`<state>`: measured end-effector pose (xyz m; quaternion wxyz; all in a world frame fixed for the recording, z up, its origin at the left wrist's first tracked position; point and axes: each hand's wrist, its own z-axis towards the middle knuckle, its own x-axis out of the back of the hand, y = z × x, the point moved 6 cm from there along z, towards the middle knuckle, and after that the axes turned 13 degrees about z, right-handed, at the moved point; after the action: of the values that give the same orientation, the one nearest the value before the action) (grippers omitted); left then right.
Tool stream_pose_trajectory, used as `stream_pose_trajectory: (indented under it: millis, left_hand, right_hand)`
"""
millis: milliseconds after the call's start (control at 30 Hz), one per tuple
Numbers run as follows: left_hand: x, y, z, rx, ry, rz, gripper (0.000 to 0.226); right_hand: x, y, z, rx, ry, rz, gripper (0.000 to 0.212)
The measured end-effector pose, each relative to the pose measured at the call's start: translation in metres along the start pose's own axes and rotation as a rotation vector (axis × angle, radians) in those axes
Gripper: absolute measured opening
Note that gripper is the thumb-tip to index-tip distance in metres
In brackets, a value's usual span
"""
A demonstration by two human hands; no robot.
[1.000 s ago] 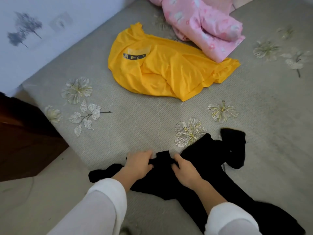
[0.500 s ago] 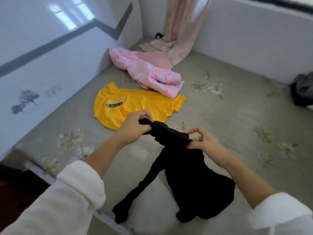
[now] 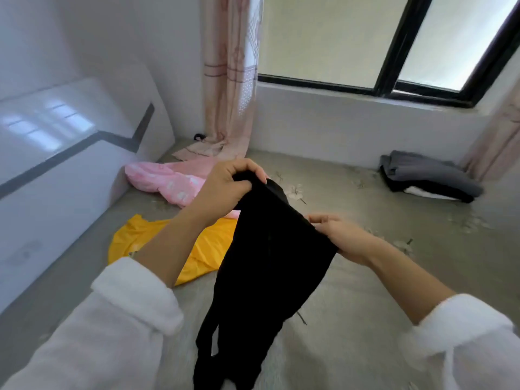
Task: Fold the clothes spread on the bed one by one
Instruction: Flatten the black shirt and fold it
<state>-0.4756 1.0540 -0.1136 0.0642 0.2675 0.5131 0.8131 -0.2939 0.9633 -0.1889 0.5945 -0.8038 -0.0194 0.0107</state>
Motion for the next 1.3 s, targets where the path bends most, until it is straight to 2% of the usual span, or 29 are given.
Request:
stream_pose_trajectory:
  millis: [67,100,133,200,233,267,367,467,600,667,800,867,900,967,1033,1067,1133,1200,1300]
  left_hand:
    - [-0.001,-0.006,0.007,0.031,0.057,-0.015,0.039]
    - [-0.006,-0.017,0.007,0.123,0.032,-0.039,0.023]
    - [-0.018,-0.031,0.004,0.267,-0.069,-0.069,0.025]
    - [-0.050,-0.060,-0.014,0.524,-0.383,-0.207,0.068]
    - [-0.068,-0.070,-0.026,0.567,-0.522,-0.267,0.079]
    - [-0.085,-0.078,-0.037,0.553,-0.616,-0.291,0.079]
    - [-0.123,-0.082,-0.063,0.413,-0.668,-0.253,0.032]
    - [-0.152,-0.092,-0.077,0.443,-0.660,-0.236,0.053]
    - [-0.183,-0.104,-0.088,0.501,-0.710,-0.168,0.043]
    - [-0.184,-0.103,-0.085,0.513,-0.650,-0.133,0.039]
    - [-0.147,-0.083,-0.049,0.440,-0.303,-0.151,0.031]
    - [-0.119,-0.057,-0.028,0.267,-0.217,-0.031,0.032]
    - [-0.108,-0.041,-0.019,0.162,-0.219,0.045,0.036]
    - [-0.094,-0.015,-0.005,-0.007,-0.261,0.189,0.041]
    - [-0.084,0.003,0.005,-0.108,-0.303,0.292,0.039]
    - [-0.079,0.006,0.011,-0.131,-0.317,0.306,0.038]
    - [-0.066,0.010,0.022,-0.106,-0.362,0.272,0.031]
    - [-0.050,0.003,0.034,0.006,-0.474,0.311,0.014]
    - [-0.034,-0.012,0.040,0.154,-0.820,0.576,0.045]
  right_hand:
    - [0.016,-0.028,-0.012,0.161,0.090,0.166,0.030]
    - [0.023,-0.041,-0.019,0.236,0.117,0.287,0.027]
    - [0.028,-0.052,-0.025,0.300,0.128,0.372,0.019]
    - [0.033,-0.066,-0.036,0.383,0.144,0.405,0.008]
    - [0.035,-0.069,-0.039,0.405,0.156,0.389,0.008]
    - [0.037,-0.070,-0.041,0.416,0.180,0.369,0.010]
    - [0.042,-0.066,-0.051,0.398,0.220,0.355,0.014]
    - [0.045,-0.066,-0.061,0.382,0.198,0.354,0.012]
    - [0.053,-0.066,-0.076,0.372,0.186,0.333,0.012]
    - [0.069,-0.065,-0.083,0.365,0.246,0.312,0.014]
    - [0.127,-0.056,-0.106,0.294,0.634,-0.127,0.023]
    - [0.147,-0.050,-0.116,0.239,0.736,-0.313,0.032]
    - [0.153,-0.046,-0.120,0.189,0.736,-0.367,0.037]
    - [0.159,-0.034,-0.125,0.008,0.631,-0.371,0.054]
    - [0.158,-0.023,-0.127,-0.199,0.422,-0.377,0.070]
    - [0.157,-0.021,-0.129,-0.280,0.319,-0.399,0.071]
    - [0.155,-0.019,-0.132,-0.417,0.147,-0.495,0.056]
    - [0.156,-0.016,-0.130,-0.521,0.071,-0.778,0.037]
    - [0.169,-0.022,-0.109,-0.537,0.173,-1.181,0.035]
